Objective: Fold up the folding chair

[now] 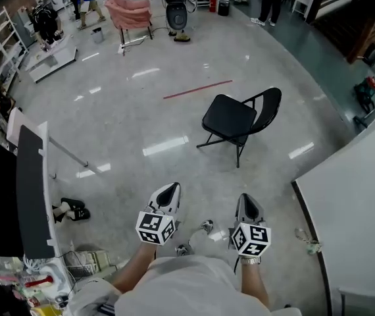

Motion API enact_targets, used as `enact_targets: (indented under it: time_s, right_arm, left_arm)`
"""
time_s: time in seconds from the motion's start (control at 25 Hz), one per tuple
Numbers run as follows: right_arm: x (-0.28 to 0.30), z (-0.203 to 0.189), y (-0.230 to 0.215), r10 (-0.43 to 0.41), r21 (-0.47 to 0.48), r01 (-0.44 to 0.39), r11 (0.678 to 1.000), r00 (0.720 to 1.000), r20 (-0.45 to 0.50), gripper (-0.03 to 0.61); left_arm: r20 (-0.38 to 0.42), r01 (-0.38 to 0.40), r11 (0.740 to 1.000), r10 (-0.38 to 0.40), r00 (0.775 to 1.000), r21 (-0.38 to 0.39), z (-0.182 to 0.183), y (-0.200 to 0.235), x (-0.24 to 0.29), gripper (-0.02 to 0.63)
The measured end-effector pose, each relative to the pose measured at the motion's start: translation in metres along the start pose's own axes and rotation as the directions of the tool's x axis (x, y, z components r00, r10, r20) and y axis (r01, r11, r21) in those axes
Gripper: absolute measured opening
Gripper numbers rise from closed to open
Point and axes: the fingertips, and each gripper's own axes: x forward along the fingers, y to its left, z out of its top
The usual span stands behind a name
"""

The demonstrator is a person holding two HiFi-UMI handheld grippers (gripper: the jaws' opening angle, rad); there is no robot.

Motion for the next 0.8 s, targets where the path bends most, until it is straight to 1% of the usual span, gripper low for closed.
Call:
enact_targets:
  time_s: [0.16, 0.32, 0.48, 0.64, 0.8]
  right_arm:
    - [0.029, 0.009, -0.023, -0.006, 0.031, 0.006, 0.999, 1.000, -0.005, 0.005]
    - [0.056, 0.025, -0.044, -0.003, 0.040, 0.003, 0.999, 1.000, -0.002, 0.005]
    - [0.080, 0.044, -0.052, 0.030, 0.012, -0.030, 0.999, 0.999, 0.017, 0.005]
    - [0.096, 0.068, -0.061, 0.041, -0.018, -0.040, 0.999, 0.998, 0.053, 0.005]
    - [0.105, 0.096, -0.065, 0.029, -0.023, -0.027, 0.999, 0.995, 0.094, 0.005]
  left_arm:
    - [-0.014, 0.010, 1.000, -0.010, 1.000, 0.014, 0.009, 0.000, 0.039, 0.011]
    - [-0.015, 0.003, 1.000, -0.002, 1.000, 0.031, 0.022, 0.001, 0.072, 0.011]
    - [0.007, -0.014, 0.999, 0.013, 1.000, 0.036, 0.033, 0.003, 0.095, 0.011]
    - [0.035, -0.046, 0.999, 0.045, 0.998, 0.030, 0.043, 0.005, 0.113, 0.011]
    - [0.061, -0.023, 0.999, 0.021, 0.998, 0.044, 0.064, 0.004, 0.129, 0.011]
